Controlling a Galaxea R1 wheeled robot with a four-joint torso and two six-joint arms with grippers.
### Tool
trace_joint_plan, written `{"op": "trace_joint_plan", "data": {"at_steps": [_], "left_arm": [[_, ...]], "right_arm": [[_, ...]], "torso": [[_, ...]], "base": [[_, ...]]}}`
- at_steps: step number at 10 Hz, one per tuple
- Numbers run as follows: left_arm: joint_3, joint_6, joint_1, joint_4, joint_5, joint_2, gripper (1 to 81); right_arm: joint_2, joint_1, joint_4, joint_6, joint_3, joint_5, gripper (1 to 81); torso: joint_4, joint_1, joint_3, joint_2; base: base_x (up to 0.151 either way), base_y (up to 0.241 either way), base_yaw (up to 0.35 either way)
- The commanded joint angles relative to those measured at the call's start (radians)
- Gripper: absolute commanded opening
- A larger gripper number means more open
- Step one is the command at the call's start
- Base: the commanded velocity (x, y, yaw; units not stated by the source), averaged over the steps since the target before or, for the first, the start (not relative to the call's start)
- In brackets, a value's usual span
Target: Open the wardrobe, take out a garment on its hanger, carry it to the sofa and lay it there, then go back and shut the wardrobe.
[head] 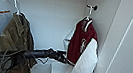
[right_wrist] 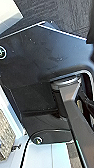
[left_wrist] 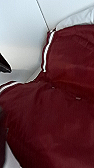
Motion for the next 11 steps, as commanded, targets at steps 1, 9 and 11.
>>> {"op": "trace_joint_plan", "data": {"at_steps": [1, 9, 11], "left_arm": [[0.016, -0.100, -0.256, -0.019, -0.055, 0.001, 81.1], [0.030, -0.363, -0.477, -0.029, -0.235, -0.009, 81.1], [0.030, -0.445, -0.531, -0.030, -0.253, -0.004, 81.1]], "right_arm": [[0.006, 0.044, 0.002, 0.002, 0.006, -0.063, 81.1], [0.022, 0.032, 0.002, -0.003, 0.010, -0.049, 81.1], [0.021, 0.032, 0.002, -0.001, 0.005, -0.049, 81.1]], "torso": [[0.000, 0.000, 0.000, 0.000], [0.000, 0.000, 0.000, 0.000], [0.000, 0.000, 0.000, 0.000]], "base": [[0.000, 0.000, 0.000], [0.000, 0.000, 0.000], [0.000, 0.000, 0.000]]}}
